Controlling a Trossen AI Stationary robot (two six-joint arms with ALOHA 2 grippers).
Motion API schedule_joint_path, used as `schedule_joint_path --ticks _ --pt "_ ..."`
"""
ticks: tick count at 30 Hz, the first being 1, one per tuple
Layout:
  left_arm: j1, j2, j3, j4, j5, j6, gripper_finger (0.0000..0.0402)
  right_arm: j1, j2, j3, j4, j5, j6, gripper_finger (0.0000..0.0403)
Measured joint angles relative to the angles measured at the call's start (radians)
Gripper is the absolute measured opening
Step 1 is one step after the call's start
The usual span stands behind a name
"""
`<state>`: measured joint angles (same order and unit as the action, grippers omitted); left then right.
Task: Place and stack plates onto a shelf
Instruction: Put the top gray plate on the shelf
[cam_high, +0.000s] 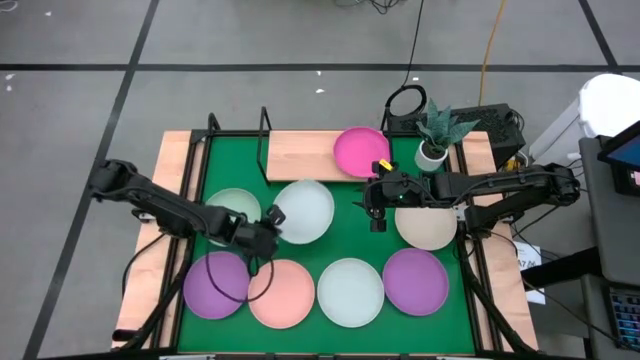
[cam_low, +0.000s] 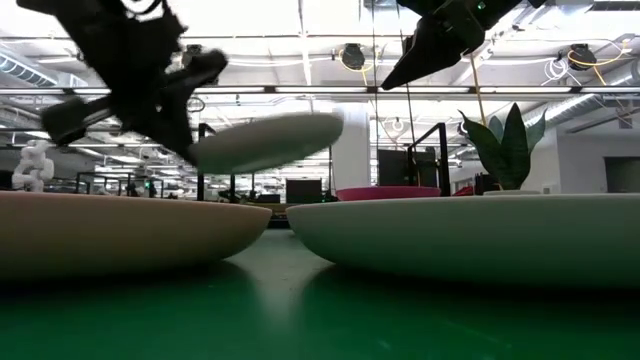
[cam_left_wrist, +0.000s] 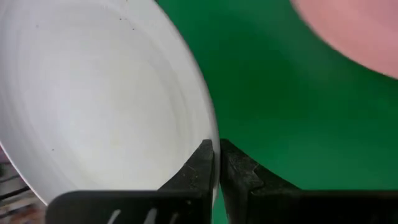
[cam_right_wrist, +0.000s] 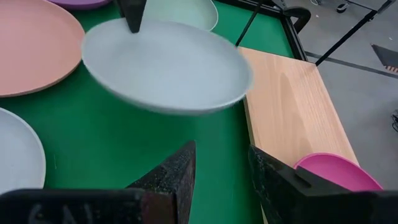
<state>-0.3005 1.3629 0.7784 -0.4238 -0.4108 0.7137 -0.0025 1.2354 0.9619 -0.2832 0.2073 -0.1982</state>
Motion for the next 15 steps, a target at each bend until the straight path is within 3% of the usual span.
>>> schedule_joint_path --ticks 15 --pt "0.285 -0.017 0.002 0.181 -0.009 0.094 0.0016 -0.001 0.000 0.000 0.031 0.008 -0.053 0.0130"
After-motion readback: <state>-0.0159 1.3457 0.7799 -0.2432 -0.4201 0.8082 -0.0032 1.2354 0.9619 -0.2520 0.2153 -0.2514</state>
